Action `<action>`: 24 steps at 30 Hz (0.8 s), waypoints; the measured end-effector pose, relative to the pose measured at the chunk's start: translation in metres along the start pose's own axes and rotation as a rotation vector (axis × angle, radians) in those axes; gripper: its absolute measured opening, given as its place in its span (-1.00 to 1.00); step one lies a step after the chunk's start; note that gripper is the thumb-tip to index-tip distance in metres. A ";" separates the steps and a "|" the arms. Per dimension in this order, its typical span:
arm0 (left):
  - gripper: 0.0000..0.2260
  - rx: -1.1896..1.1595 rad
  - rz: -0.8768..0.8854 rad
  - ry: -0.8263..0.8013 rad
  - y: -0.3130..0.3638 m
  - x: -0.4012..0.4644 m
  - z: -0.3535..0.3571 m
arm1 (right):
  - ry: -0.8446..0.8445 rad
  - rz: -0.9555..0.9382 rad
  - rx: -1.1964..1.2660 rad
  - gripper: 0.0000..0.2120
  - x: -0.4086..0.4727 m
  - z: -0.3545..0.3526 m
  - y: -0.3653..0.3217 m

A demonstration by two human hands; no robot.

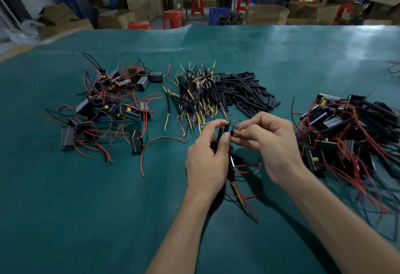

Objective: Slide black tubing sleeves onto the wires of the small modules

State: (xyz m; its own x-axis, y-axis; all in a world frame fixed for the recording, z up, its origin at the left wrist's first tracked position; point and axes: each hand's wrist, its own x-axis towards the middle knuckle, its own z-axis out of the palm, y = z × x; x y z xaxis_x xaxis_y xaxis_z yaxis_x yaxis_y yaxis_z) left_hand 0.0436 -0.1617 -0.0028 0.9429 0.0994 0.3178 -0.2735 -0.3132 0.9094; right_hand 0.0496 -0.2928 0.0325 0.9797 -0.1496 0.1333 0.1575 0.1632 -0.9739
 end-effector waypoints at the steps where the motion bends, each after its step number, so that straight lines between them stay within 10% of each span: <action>1: -0.81 -0.022 0.001 0.006 0.000 0.000 0.000 | -0.007 0.016 0.006 -0.71 0.000 0.001 0.001; 24: -0.78 -0.067 0.048 -0.001 0.001 -0.002 -0.002 | 0.014 0.088 -0.174 -0.86 0.004 -0.008 0.004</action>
State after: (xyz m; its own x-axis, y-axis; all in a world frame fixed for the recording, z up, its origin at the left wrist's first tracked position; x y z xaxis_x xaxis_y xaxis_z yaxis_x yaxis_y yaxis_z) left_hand 0.0416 -0.1601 -0.0020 0.9284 0.0851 0.3616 -0.3307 -0.2542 0.9089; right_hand 0.0533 -0.3009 0.0275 0.9868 -0.1558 0.0446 0.0460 0.0051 -0.9989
